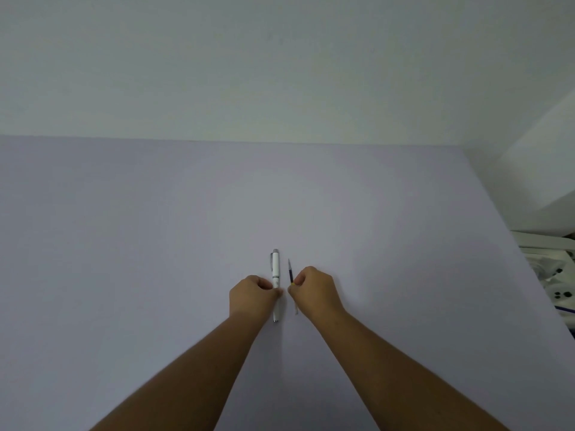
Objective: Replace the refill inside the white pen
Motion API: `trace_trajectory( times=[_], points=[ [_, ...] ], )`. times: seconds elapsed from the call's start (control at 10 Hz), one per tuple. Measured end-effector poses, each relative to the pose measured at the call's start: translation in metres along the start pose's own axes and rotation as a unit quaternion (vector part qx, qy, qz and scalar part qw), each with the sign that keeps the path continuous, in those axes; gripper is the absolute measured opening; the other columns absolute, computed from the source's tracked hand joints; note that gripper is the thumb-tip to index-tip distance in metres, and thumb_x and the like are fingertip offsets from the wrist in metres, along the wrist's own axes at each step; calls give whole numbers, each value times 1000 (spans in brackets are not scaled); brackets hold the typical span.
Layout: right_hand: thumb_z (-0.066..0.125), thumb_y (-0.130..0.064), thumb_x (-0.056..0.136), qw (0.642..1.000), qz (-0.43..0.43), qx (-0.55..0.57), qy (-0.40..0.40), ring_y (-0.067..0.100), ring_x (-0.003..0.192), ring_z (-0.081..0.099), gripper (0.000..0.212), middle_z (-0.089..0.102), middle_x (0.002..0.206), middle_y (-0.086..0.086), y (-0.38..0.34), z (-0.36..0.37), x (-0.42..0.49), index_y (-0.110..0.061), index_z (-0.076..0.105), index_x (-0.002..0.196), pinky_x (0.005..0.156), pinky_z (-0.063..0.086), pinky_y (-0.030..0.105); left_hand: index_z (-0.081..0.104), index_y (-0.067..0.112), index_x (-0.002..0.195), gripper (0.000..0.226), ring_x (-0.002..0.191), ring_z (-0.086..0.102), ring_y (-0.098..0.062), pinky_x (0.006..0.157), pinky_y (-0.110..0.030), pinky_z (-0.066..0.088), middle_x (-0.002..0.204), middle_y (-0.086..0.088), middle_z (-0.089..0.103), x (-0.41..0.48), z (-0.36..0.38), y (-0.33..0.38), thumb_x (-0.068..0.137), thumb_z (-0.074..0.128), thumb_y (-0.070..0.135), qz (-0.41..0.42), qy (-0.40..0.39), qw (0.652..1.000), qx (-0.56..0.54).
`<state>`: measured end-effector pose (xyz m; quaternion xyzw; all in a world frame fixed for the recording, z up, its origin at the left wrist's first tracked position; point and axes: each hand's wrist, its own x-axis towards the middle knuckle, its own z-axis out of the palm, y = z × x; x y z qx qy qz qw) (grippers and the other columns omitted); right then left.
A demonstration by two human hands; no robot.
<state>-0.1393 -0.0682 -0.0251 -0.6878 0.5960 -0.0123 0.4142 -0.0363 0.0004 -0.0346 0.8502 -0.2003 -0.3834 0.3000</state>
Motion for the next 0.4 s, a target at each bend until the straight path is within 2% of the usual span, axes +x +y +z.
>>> trace_trajectory(
  times=[0.1,0.2,0.3,0.4],
  points=[
    [61,-20,82,1000,-4,-1,4,12,60,54,7,61,83,2,1,-1,-1,-15,56,83,49,40,21,68,13,87,16,79,64,-19,77,-32,55,82,-1,68,0,-1,-1,78,72,26,5,-1,1000,2],
    [60,-21,83,1000,-6,-1,8,17,71,57,10,61,85,3,-1,-4,-5,-13,57,87,60,45,26,65,15,85,16,74,60,-15,73,-28,51,81,0,65,-2,-5,2,79,72,28,6,1,1000,6],
    [60,-22,84,1000,-8,4,9,18,73,57,10,63,86,4,-3,-7,-7,-13,57,87,61,45,27,61,17,88,19,71,54,-11,70,-26,46,84,2,62,-4,-9,2,78,72,30,9,-8,1000,3],
    [54,-23,89,999,-23,-15,24,19,75,56,13,66,92,7,-12,-15,-12,-11,60,87,65,46,28,59,13,112,37,84,56,-16,76,-28,45,100,-3,62,-8,-19,9,83,66,35,10,-4,1000,5]
  ],
)
